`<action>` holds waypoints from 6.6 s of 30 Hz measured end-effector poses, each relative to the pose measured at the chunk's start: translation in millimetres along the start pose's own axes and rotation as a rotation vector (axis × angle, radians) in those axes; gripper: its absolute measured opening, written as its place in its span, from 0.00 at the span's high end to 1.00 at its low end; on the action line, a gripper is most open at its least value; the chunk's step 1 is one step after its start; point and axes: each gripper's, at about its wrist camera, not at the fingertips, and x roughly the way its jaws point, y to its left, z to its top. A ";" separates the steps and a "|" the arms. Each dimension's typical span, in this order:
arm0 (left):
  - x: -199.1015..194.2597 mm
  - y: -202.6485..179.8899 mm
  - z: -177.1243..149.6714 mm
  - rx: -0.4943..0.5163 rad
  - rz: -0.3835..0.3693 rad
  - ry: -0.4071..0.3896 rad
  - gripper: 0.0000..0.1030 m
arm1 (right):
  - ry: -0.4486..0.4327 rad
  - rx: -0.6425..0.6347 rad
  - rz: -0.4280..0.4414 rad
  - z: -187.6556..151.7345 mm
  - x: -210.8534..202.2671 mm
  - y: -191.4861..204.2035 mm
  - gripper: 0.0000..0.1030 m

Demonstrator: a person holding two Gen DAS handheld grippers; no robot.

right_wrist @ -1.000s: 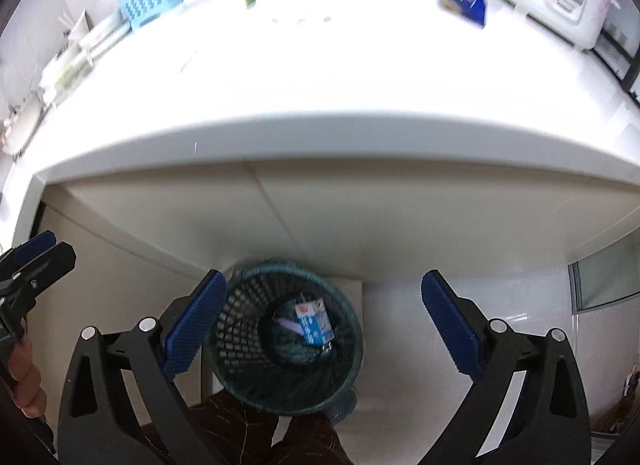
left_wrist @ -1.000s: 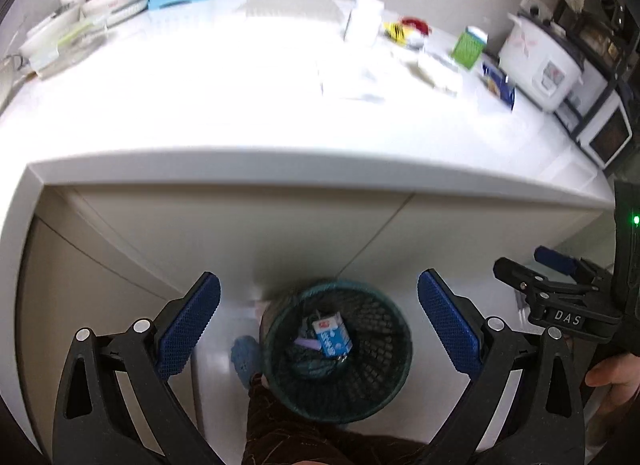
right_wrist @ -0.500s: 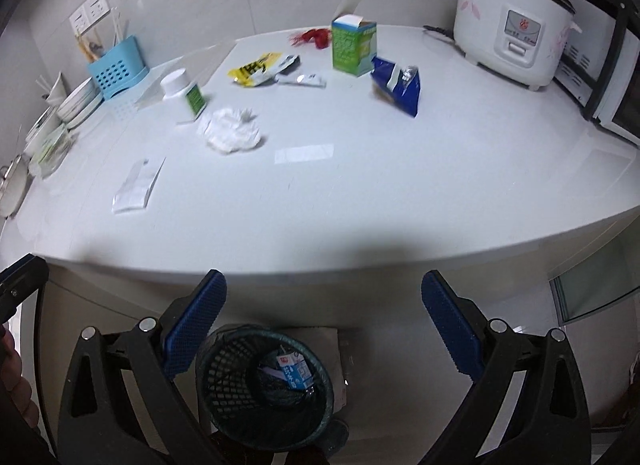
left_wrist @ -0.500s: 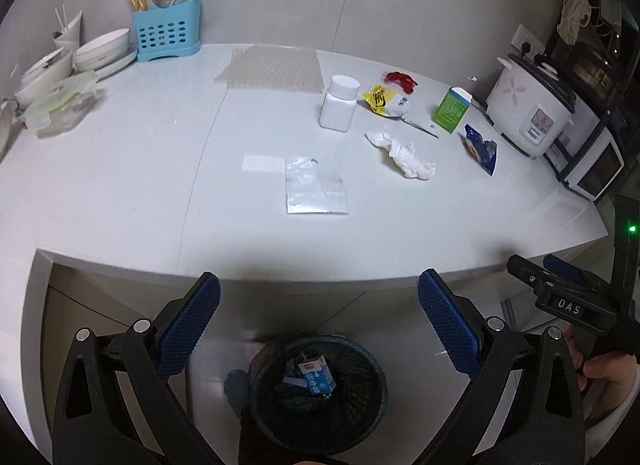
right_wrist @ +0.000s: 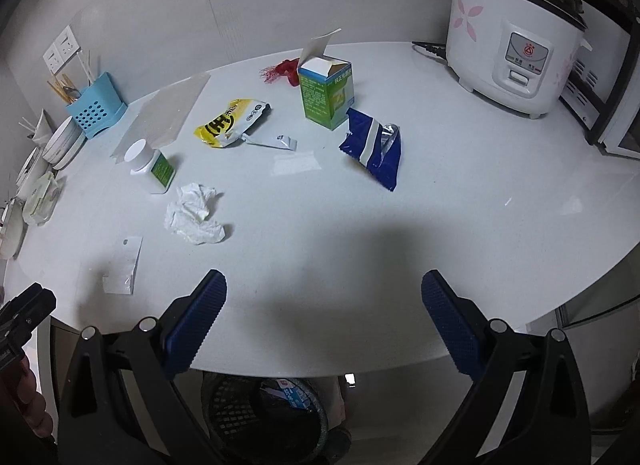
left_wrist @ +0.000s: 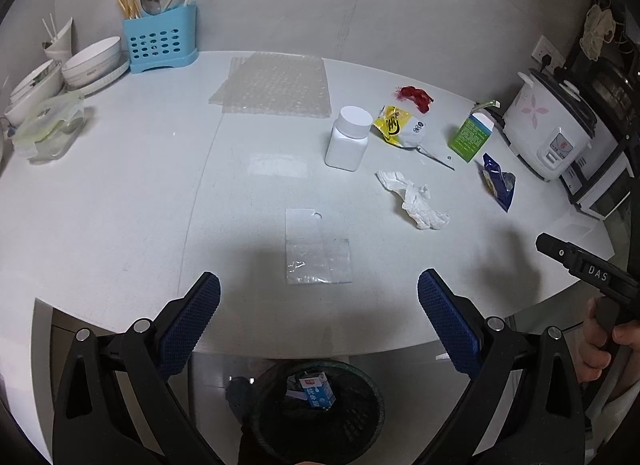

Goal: Collect trash
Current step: 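Raise both tools back up toward the counter items, then grasp the clear plastic bag with the left gripper while the right grasps the blue chip bag, then lift both bags and carry them down over the trash bin, then open the left gripper to drop the plastic bag into the bin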

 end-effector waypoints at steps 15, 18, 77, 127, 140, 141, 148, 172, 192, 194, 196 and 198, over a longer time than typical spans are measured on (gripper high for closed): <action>43.0 -2.6 35.5 0.053 0.017 0.094 0.06 | 0.105 0.070 -0.029 83.3 56.0 -19.5 0.11; 54.4 0.8 35.7 0.048 0.017 0.119 0.06 | 0.143 0.091 -0.037 93.2 73.9 -24.1 0.11; 94.2 -1.8 40.2 0.095 0.034 0.207 0.98 | 0.326 0.229 -0.118 119.8 128.9 -55.0 0.90; -43.8 -4.6 -13.8 0.107 -0.051 0.032 0.98 | 0.014 -0.074 0.074 -20.2 -57.7 63.8 0.90; -49.2 6.7 -85.6 0.077 -0.032 0.084 0.98 | 0.055 -0.149 0.165 -95.7 -71.4 84.5 0.90; -48.1 7.2 -91.3 0.079 -0.026 0.087 0.98 | 0.061 -0.163 0.167 -100.4 -70.4 86.6 0.90; -33.9 11.3 -131.0 0.063 -0.023 0.112 0.98 | 0.092 -0.207 0.209 -132.6 -60.5 92.6 0.90; 55.1 9.3 -205.8 0.031 -0.095 0.241 0.98 | 0.295 -0.192 0.221 -239.8 36.2 86.3 0.90; 99.3 -10.9 -238.2 0.089 -0.116 0.417 0.93 | 0.368 -0.153 0.204 -254.0 55.5 81.1 0.90; 103.2 -11.0 -239.0 0.088 -0.114 0.425 0.90 | 0.369 -0.150 0.202 -254.3 56.2 82.7 0.90; 108.6 -11.1 -241.5 0.084 -0.113 0.434 0.84 | 0.371 -0.148 0.203 -253.1 57.0 84.6 0.90; 112.7 -10.4 -242.8 0.080 -0.111 0.444 0.79 | 0.374 -0.147 0.205 -252.9 57.0 83.2 0.90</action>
